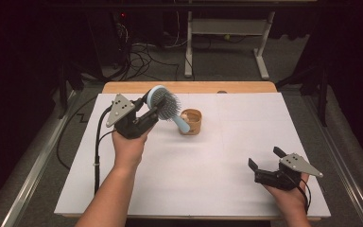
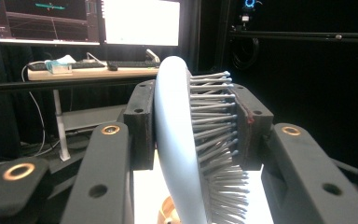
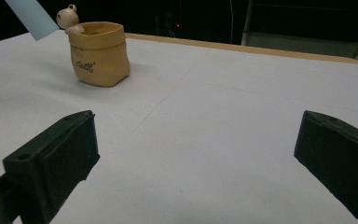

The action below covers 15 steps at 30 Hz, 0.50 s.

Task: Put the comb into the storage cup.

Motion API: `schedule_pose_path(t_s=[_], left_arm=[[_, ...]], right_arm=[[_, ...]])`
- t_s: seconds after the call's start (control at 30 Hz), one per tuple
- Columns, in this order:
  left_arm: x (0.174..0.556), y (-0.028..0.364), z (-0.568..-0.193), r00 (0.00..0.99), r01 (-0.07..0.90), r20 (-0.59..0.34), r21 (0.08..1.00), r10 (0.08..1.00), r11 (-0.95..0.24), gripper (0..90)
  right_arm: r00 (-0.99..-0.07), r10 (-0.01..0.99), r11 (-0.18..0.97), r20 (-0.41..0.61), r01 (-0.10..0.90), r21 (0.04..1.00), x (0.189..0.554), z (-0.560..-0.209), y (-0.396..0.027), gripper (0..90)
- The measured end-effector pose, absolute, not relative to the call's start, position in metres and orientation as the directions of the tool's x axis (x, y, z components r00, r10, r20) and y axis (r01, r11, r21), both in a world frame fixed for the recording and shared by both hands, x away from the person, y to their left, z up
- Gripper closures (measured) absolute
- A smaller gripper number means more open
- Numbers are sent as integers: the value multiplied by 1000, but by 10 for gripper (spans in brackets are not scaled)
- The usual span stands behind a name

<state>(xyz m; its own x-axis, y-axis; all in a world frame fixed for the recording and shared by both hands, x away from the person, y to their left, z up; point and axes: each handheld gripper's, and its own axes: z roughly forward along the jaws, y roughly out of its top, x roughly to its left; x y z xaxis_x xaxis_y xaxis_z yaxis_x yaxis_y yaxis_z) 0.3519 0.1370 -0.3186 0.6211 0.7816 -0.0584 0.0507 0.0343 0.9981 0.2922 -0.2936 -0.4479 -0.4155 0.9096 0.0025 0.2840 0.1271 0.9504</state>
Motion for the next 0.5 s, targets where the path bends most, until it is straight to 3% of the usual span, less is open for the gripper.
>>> schedule_pose_path(t_s=[0.5], left_arm=[[364,119,-310,628,43,-42,999,777,20,583]], right_arm=[[-413,911,124,4,283,951,292,-448,-295,3]])
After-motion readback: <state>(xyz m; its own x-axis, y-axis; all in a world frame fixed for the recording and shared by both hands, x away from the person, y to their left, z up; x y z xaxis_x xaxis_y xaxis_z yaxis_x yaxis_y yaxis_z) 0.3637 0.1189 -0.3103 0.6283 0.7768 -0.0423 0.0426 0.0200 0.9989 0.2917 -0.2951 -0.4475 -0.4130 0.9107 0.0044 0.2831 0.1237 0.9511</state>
